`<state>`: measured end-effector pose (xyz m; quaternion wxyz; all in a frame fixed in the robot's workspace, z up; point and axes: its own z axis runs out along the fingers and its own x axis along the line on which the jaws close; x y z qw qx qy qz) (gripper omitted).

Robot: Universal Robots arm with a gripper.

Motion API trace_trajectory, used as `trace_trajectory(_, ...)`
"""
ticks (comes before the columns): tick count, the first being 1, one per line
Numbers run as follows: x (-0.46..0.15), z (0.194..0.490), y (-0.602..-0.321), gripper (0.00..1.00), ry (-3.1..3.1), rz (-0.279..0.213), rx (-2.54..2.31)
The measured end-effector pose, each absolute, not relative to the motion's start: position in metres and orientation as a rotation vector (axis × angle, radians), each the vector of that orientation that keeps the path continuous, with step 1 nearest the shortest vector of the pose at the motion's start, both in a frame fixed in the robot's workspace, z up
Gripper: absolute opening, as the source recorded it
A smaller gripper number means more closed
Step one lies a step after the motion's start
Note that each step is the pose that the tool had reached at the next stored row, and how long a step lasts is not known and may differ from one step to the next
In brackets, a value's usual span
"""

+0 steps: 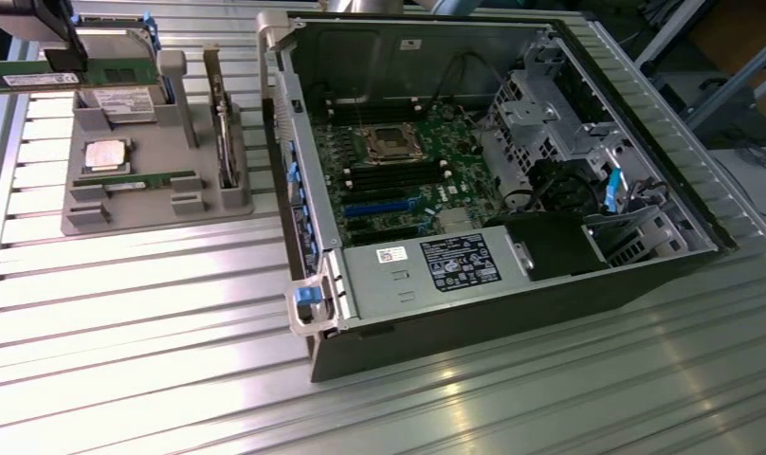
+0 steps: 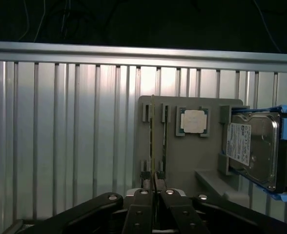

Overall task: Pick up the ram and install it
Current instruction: 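Pick up the ram and move it above insertion slot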

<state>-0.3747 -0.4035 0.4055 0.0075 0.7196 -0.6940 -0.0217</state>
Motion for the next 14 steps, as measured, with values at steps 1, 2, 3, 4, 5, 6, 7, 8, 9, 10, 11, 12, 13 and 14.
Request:
trace_trajectory(1, -0.375, 0.407, -0.403, 0.12, -2.17, -0.068, 2.25)
trace_trajectory(2, -0.375, 0.408, -0.403, 0.12, -2.17, -0.068, 2.25)
trace_trajectory(3, -0.375, 0.411, -0.403, 0.12, -2.17, -0.068, 2.25)
trace_trajectory(4, -0.375, 0.413, -0.403, 0.12, -2.17, -0.068, 2.25)
trace_trajectory(5, -0.375, 0.415, -0.403, 0.12, -2.17, -0.068, 2.25)
trace_trajectory(6, -0.375, 0.418, -0.403, 0.12, -2.17, -0.068, 2.25)
trace_trajectory(7, -0.375, 0.42, -0.403, 0.12, -2.17, -0.068, 2.25)
trace_trajectory(8, -0.375, 0.422, -0.403, 0.12, -2.17, -0.068, 2.25)
trace_trajectory(9, -0.375, 0.422, -0.403, 0.12, -2.17, -0.068, 2.25)
trace_trajectory(10, -0.375, 0.422, -0.403, 0.12, -2.17, -0.068, 2.25)
trace_trajectory(11, -0.375, 0.422, -0.403, 0.12, -2.17, -0.068, 2.25)
trace_trajectory(12, -0.375, 0.422, -0.403, 0.12, -2.17, -0.068, 2.25)
trace_trajectory(13, -0.375, 0.422, -0.403, 0.12, -2.17, -0.068, 2.25)
trace_trajectory(14, -0.375, 0.422, -0.403, 0.12, -2.17, -0.068, 2.25)
